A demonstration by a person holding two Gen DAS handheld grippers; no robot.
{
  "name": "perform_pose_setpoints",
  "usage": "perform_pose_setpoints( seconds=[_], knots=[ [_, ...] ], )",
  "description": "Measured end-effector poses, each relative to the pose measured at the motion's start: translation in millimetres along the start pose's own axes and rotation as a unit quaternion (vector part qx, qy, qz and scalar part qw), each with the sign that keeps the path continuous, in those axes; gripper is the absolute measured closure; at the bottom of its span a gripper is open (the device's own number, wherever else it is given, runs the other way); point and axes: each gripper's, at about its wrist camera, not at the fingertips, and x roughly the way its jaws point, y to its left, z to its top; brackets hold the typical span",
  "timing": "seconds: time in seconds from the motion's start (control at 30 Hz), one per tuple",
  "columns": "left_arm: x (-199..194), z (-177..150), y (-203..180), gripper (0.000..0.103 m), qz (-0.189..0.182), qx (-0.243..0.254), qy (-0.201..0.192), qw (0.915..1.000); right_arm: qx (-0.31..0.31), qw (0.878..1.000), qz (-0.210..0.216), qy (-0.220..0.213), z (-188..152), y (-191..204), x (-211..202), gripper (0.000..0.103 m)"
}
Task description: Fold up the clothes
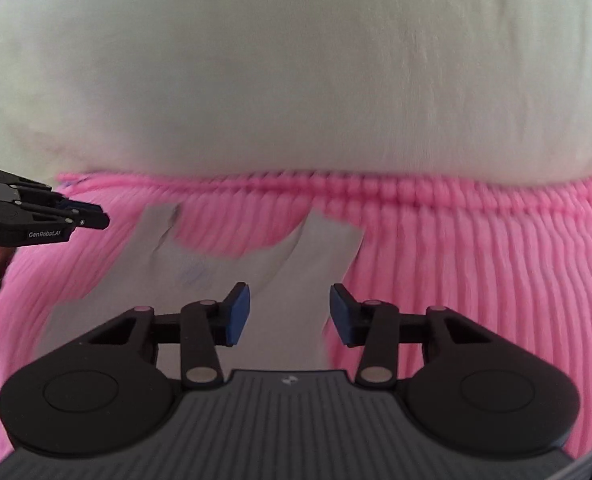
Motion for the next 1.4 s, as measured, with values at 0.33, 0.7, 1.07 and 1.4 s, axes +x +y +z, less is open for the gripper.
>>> perform_pose_setpoints(
  seconds=[0.33,0.7,1.07,1.4],
  knots=[
    [52,-1,18,0.070,-0.056,0.035,0.025,0.9975,0.021,1.000,0.007,0.016,14,-31,47,0.048],
    [51,-22,0,0.102,-0.093,0.169,0.023,0.9810,-0.020,0.999,0.041,0.027,19,-45,71,0.051],
    [46,-38,-7,0.102,-0.064,0.190,0.004,0.9797,-0.069,0.993,0.081,0.045,26,-46,95,0.100],
    [-94,-95,-38,0.102,-0.048,0.250,-0.108,0.9611,-0.211,0.972,0.070,-0.076,-12,22,-39,0.101]
  ],
)
